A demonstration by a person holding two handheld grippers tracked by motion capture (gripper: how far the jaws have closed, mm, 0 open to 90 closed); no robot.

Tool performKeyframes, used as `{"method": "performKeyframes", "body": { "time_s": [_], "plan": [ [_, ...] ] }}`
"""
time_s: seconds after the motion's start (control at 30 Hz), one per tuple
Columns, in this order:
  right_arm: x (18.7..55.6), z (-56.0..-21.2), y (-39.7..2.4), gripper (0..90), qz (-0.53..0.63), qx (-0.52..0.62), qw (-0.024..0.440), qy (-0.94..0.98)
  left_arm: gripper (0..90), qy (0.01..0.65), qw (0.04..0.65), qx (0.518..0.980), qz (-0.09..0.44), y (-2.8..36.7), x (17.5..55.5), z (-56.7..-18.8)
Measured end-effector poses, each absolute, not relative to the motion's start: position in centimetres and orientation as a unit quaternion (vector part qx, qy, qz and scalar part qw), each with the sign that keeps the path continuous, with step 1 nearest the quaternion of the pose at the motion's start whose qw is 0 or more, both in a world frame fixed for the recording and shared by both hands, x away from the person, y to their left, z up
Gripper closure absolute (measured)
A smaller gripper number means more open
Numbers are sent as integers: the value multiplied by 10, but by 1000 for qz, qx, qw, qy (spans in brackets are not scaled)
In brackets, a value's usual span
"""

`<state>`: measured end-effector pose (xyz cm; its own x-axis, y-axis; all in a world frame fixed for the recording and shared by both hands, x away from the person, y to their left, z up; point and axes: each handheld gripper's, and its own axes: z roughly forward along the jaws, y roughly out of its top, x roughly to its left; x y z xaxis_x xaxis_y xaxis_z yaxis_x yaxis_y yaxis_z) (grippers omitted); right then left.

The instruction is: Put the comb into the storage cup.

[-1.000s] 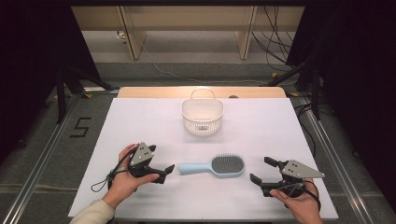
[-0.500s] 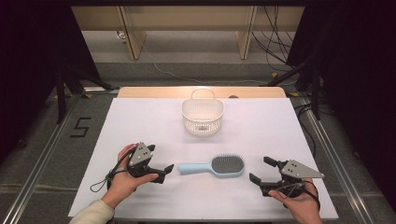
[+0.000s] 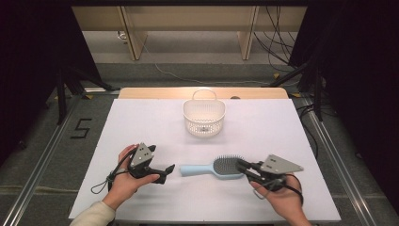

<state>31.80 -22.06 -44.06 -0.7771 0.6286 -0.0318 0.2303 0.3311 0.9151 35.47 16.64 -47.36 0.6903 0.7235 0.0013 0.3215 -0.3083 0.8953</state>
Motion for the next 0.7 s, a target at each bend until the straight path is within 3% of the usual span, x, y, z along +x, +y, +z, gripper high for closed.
{"method": "performKeyframes", "body": {
  "time_s": [0.33,0.7],
  "plan": [
    [364,-446,-120,900,435,285,131,844,5,329,477,784,222,172,355,-472],
    [402,-469,-55,900,354,311,88,878,5,330,478,783,222,174,355,-472]
  ]
}}
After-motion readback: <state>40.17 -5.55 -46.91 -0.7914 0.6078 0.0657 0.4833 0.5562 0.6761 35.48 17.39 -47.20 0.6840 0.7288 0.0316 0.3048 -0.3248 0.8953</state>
